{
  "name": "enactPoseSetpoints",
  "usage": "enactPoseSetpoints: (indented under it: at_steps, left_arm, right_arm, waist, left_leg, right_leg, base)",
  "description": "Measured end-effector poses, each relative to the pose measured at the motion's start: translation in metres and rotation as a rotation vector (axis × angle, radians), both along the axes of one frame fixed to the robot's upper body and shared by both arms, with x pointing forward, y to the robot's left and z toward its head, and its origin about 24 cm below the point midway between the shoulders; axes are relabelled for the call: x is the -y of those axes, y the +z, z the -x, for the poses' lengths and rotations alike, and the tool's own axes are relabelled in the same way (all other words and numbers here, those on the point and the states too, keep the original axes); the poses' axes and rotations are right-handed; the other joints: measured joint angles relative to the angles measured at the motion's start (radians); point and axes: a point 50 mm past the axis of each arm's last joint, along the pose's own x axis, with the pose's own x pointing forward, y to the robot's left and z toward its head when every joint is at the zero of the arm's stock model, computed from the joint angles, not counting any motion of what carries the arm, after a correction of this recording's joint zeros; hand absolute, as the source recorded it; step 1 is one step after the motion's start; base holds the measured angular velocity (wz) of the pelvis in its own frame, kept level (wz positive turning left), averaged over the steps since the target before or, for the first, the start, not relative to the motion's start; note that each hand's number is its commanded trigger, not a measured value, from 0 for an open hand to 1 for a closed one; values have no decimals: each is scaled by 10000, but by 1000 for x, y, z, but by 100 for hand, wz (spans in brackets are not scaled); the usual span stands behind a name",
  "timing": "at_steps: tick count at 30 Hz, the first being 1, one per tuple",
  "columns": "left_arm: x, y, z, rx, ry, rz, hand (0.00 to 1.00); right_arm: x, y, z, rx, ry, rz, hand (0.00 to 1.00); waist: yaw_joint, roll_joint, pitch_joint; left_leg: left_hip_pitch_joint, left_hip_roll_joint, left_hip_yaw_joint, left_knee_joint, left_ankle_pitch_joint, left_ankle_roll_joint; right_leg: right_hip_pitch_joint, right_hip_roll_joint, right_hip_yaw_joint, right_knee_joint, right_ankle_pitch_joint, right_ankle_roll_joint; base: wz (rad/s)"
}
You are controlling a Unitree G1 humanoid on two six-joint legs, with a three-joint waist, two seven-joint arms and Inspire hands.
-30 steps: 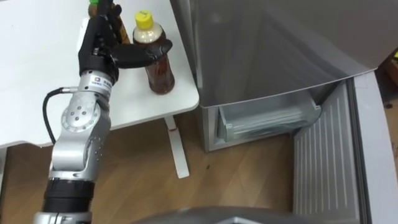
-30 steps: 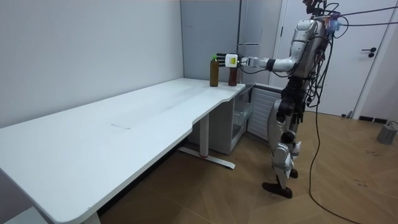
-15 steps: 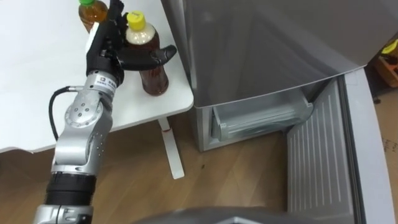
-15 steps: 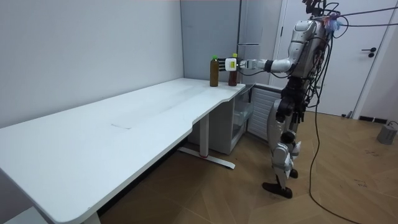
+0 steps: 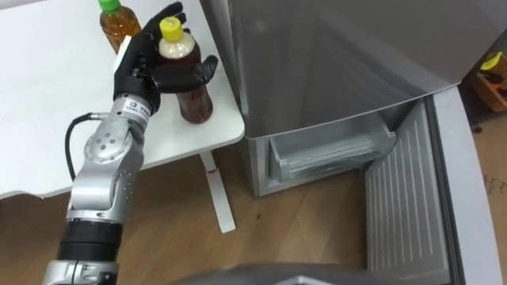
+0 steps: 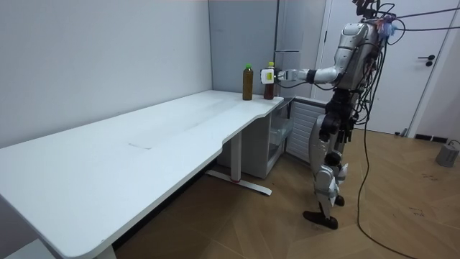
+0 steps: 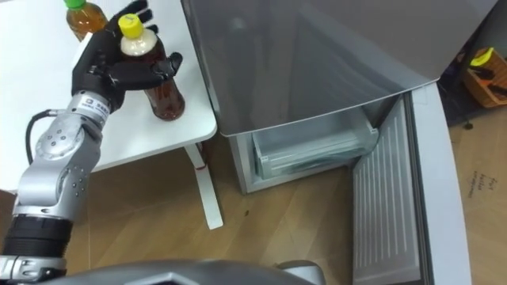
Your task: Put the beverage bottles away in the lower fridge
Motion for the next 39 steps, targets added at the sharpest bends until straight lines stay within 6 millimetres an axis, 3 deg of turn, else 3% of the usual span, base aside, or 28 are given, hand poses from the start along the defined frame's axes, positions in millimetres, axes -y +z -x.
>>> enactPoseSetpoints:
  at_steps: [19, 25, 29, 39]
  left_arm:
    - [-1, 1, -1, 13, 10, -60, 100]
    - [-1, 3, -2, 84, 86, -79, 100]
    - [0, 6, -2, 215, 104, -140, 100]
    - [6, 43, -3, 1722, -106, -745, 100]
  right_arm:
    - [1, 0, -2, 80, 23, 66, 0]
    - [1, 0, -3, 106, 44, 82, 0]
    - [1, 0, -7, 210, 58, 107, 0]
    - [1, 0, -13, 441, 102, 126, 0]
  waist:
    - [2, -3, 29]
    - [20, -10, -31]
    - [57, -27, -22]
    - [282, 30, 32]
  left_leg:
    - [-168, -1, -4, 3, 0, 0]
    - [-325, 0, -15, 72, 0, 0]
    - [-362, 4, -21, 82, 1, 1]
    - [-452, -14, -305, 80, 1, 0]
  right_leg:
    - [-50, -2, -2, -25, -1, 1]
    - [-227, -3, -10, -9, -1, 0]
    - [-322, 0, -46, 40, 3, -6]
    - [-257, -15, -282, -15, 8, -13]
  base:
    - [0]
    - [0]
    - [0]
    - [6]
